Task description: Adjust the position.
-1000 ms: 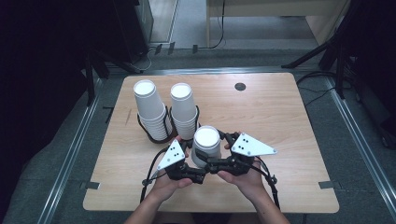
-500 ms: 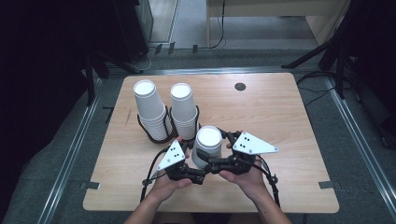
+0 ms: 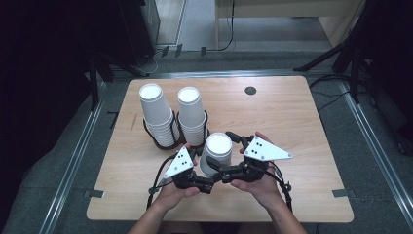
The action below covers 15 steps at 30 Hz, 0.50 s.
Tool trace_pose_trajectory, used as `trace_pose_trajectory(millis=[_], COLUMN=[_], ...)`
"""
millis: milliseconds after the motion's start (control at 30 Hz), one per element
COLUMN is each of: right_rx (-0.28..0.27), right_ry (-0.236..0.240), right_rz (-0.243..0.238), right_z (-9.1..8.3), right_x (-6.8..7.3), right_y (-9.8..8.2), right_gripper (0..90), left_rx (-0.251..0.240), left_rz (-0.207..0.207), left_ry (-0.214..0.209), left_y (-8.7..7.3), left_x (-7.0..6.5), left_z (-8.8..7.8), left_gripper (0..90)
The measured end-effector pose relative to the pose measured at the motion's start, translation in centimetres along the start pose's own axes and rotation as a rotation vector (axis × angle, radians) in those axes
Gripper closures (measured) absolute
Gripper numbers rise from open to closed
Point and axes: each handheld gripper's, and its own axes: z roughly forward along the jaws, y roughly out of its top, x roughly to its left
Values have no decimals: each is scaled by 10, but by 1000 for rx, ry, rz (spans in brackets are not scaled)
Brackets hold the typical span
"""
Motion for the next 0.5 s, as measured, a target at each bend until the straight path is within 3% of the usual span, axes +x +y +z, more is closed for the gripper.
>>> trace_pose_trajectory(millis=[500], right_rx=[15], right_ry=[-2], right_rz=[-13], right_z=[-1], right_x=[-1], right_y=[2], right_gripper=[60], left_rx=[24], left_rz=[27], left_ry=[-17], left_y=[1], left_x=[2], left_z=[-2], left_gripper=[79])
